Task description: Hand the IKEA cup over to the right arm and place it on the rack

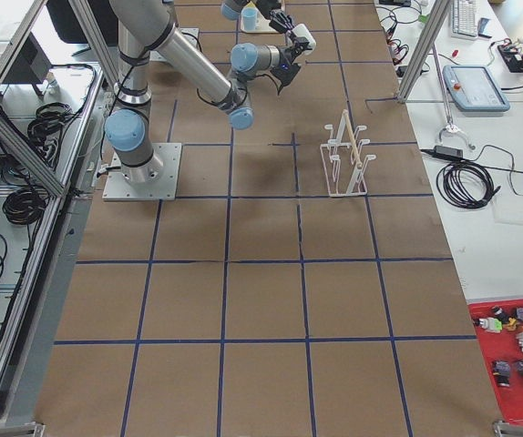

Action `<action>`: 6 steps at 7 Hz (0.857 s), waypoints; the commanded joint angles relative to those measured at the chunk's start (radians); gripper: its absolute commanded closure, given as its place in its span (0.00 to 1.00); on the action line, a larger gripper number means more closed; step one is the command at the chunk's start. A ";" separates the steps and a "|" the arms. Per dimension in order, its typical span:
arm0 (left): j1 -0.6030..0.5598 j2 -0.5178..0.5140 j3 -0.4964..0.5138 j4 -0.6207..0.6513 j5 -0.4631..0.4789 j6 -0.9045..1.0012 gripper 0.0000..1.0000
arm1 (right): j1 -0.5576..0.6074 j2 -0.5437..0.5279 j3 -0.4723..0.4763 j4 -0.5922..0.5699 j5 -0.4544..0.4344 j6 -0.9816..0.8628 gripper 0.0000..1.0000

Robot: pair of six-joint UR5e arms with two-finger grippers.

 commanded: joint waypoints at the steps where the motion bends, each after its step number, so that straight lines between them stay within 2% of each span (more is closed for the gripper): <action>1: -0.002 0.000 0.000 0.000 0.000 0.000 1.00 | 0.002 -0.002 -0.041 0.017 -0.003 0.033 0.01; 6: -0.003 0.000 0.000 0.000 0.000 0.000 1.00 | 0.033 0.004 -0.055 0.026 -0.005 0.045 0.01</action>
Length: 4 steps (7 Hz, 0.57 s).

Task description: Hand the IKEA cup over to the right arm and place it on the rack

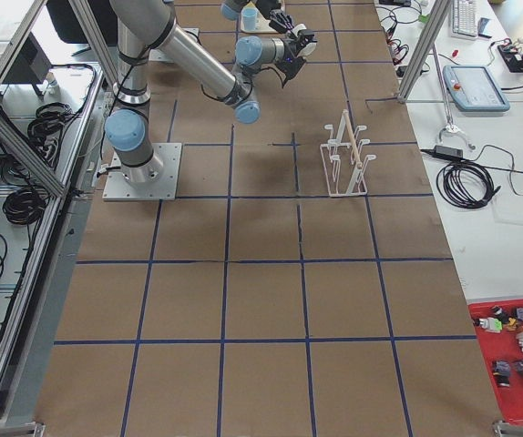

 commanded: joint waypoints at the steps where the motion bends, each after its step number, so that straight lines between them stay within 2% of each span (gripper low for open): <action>1: -0.001 0.000 0.000 0.000 0.000 0.000 1.00 | 0.020 0.001 -0.015 0.014 -0.001 0.009 0.01; 4: -0.001 -0.001 0.000 0.000 0.000 0.000 1.00 | 0.036 0.032 -0.054 0.032 -0.002 0.015 0.01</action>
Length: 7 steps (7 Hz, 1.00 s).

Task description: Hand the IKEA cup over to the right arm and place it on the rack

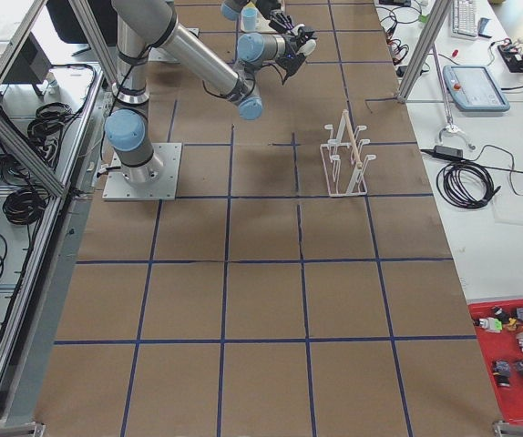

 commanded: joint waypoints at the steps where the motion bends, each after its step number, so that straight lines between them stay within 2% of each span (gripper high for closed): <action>1: 0.000 0.000 0.000 0.000 0.002 0.000 1.00 | 0.009 0.010 -0.022 0.008 -0.002 0.003 0.01; 4: 0.000 0.000 0.000 0.000 0.000 -0.002 1.00 | 0.012 0.010 -0.020 0.017 -0.002 -0.002 0.01; 5: 0.000 0.000 0.000 0.000 0.002 -0.005 1.00 | 0.012 0.010 -0.019 0.017 -0.002 0.000 0.03; 6: 0.000 0.002 0.000 0.000 0.002 -0.017 1.00 | 0.014 0.009 -0.019 0.017 0.000 0.001 0.20; 7: 0.000 0.000 0.000 -0.002 0.002 -0.017 1.00 | 0.014 0.007 -0.019 0.019 0.001 0.000 0.32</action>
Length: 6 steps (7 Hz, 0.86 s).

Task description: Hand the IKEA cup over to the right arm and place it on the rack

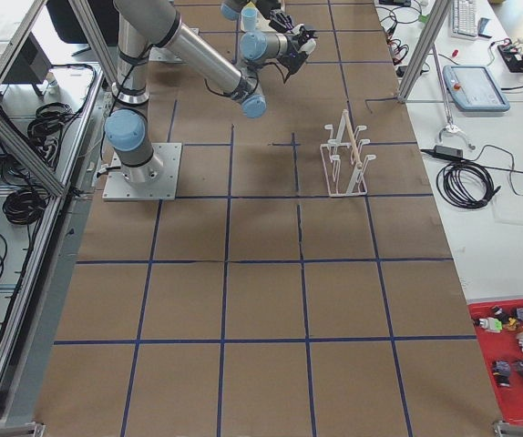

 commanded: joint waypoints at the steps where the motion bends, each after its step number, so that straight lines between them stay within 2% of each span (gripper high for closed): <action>1: 0.000 0.001 0.000 0.000 0.000 -0.004 1.00 | 0.001 -0.003 0.000 0.001 0.003 0.001 0.37; 3: 0.000 0.001 0.000 0.000 0.000 -0.004 1.00 | 0.001 -0.005 0.000 0.001 0.003 0.002 0.40; 4: 0.000 0.011 0.002 -0.001 0.011 -0.004 0.80 | -0.001 -0.005 0.000 0.001 0.008 0.002 0.43; 5: 0.002 0.010 0.006 0.000 0.017 -0.004 0.39 | -0.001 -0.005 0.002 0.001 0.012 0.001 0.45; 6: 0.003 0.005 0.009 0.000 0.017 -0.004 0.10 | -0.001 -0.006 0.000 0.001 0.012 0.001 0.48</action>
